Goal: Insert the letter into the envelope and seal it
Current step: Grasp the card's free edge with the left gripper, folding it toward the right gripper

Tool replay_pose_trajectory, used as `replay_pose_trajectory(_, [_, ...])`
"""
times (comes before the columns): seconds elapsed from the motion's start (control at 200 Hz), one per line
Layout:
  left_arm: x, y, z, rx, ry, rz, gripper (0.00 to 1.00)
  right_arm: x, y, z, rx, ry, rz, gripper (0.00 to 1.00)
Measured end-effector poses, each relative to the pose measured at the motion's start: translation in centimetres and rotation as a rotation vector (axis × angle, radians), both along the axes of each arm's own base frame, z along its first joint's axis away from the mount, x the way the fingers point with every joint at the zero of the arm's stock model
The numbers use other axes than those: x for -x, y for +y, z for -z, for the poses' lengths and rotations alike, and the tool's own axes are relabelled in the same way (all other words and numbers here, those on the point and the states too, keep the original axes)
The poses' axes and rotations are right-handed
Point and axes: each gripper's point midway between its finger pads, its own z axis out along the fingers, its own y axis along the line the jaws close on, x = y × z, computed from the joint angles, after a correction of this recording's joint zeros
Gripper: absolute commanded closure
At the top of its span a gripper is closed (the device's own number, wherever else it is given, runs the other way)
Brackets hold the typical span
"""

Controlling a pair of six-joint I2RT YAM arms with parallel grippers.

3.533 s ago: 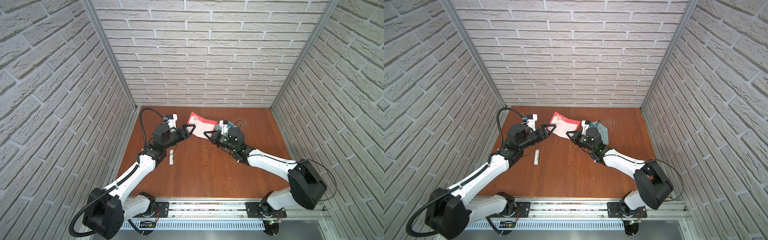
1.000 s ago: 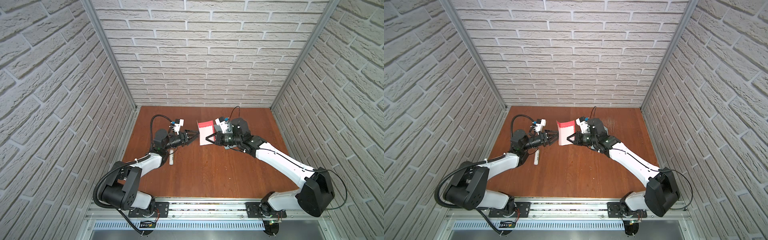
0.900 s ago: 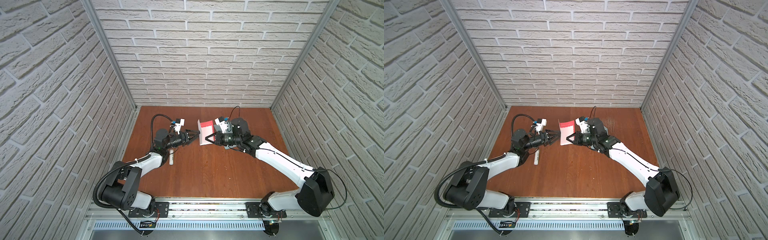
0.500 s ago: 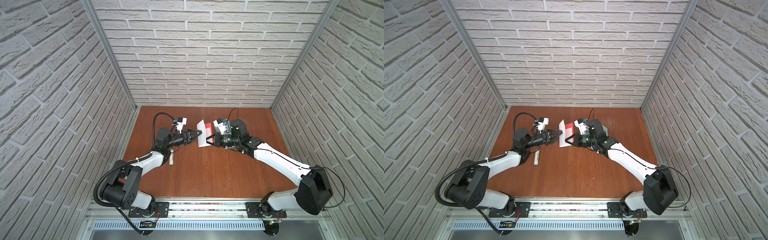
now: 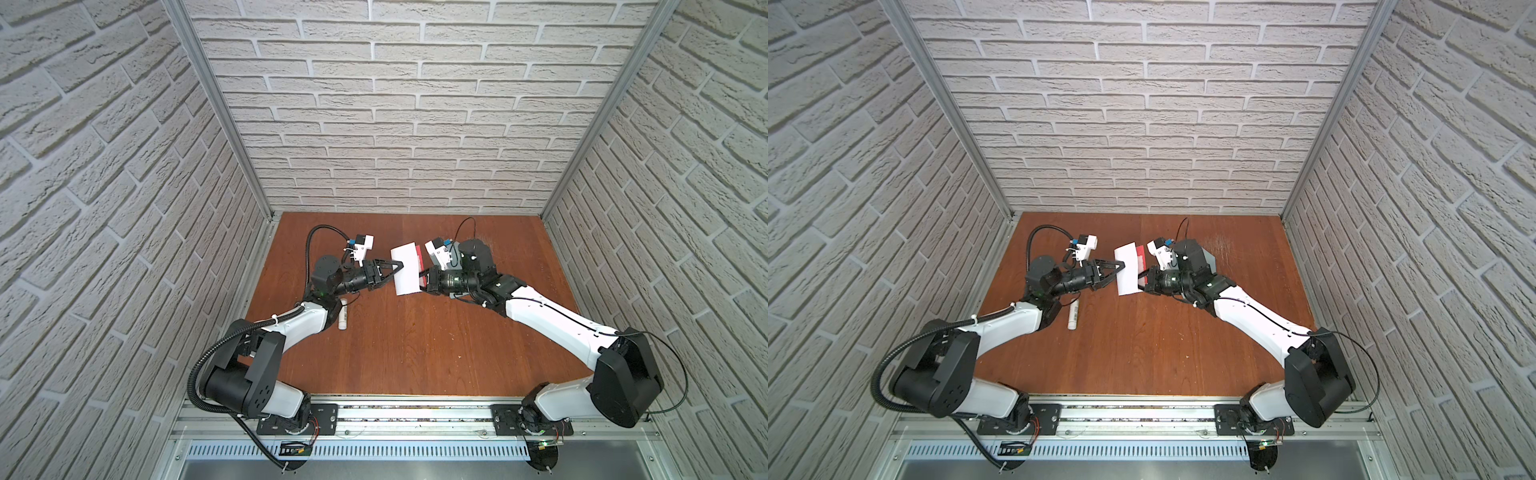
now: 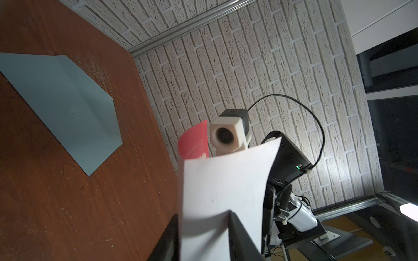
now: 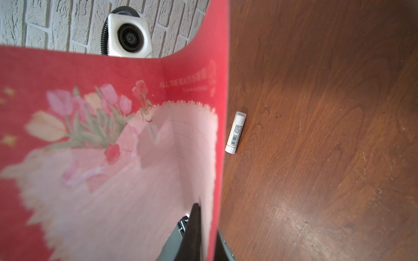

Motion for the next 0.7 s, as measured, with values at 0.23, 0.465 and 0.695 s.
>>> replay_pose_trajectory(0.23, [0.0,0.0,0.01,-0.001,-0.001,0.0,0.74,0.12,-0.06,0.42,0.0,0.011,0.002,0.94])
replay_pose_trajectory(0.465, [0.05,-0.07,0.04,-0.004,-0.007,0.001,0.79,0.21,-0.12,0.84,0.001,0.015,0.003,0.94])
replay_pose_trajectory(0.695, [0.14,-0.05,0.22,-0.02,-0.01,-0.005,0.85,0.5,-0.36,0.78,0.0,0.011,0.004,0.92])
